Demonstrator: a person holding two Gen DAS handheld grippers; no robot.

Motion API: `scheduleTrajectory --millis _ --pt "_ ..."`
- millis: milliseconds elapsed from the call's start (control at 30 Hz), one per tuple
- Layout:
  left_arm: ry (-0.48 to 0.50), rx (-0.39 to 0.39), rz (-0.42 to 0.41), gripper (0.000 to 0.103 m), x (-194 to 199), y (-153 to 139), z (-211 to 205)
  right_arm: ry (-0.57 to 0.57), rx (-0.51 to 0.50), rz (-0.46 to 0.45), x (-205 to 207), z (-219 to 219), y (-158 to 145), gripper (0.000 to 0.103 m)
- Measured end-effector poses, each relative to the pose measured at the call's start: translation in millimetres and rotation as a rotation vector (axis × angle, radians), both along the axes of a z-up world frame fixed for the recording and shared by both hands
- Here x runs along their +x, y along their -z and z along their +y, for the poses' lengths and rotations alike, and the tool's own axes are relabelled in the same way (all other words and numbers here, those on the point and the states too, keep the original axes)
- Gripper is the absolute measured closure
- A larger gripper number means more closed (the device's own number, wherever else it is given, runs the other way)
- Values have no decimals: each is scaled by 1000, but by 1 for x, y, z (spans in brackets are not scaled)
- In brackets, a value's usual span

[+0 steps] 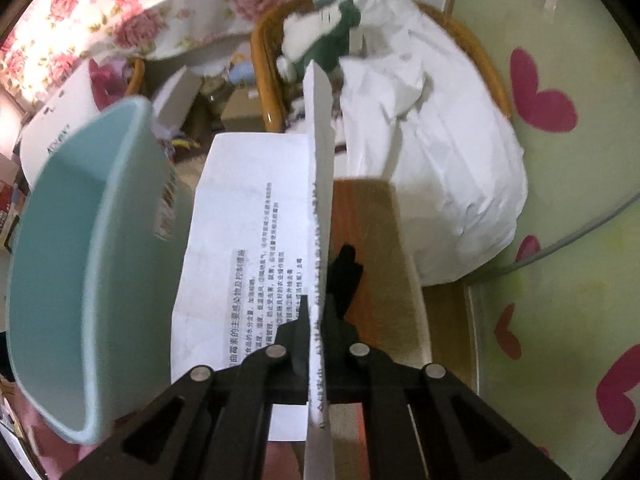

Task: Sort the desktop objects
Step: 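Close the right gripper on the white paper leaflet while the left gripper holds the glove, then lift the leaflet with the right gripper while the left gripper carries the glove over the basin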

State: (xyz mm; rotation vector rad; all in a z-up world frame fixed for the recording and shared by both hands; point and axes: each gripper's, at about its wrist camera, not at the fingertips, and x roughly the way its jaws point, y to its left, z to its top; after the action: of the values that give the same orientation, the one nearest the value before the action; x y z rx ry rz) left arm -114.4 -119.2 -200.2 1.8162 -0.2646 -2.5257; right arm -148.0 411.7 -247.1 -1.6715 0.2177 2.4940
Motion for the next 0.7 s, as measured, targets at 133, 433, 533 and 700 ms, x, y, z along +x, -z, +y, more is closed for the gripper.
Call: scheduleTrajectory --millis 133,433,533,700 --pt "3 -30 64 95 15 -47 9 -7 7 89 15 -13 -62 101" --pt "47 -31 204 95 56 -146 49 -59 15 207 54 -57 -185 101" --pt "77 -14 253 95 68 -168 65 -90 32 226 68 -72 -211 101" --pt "150 -8 312 95 85 -194 99 -127 17 240 87 -94 -238 101"
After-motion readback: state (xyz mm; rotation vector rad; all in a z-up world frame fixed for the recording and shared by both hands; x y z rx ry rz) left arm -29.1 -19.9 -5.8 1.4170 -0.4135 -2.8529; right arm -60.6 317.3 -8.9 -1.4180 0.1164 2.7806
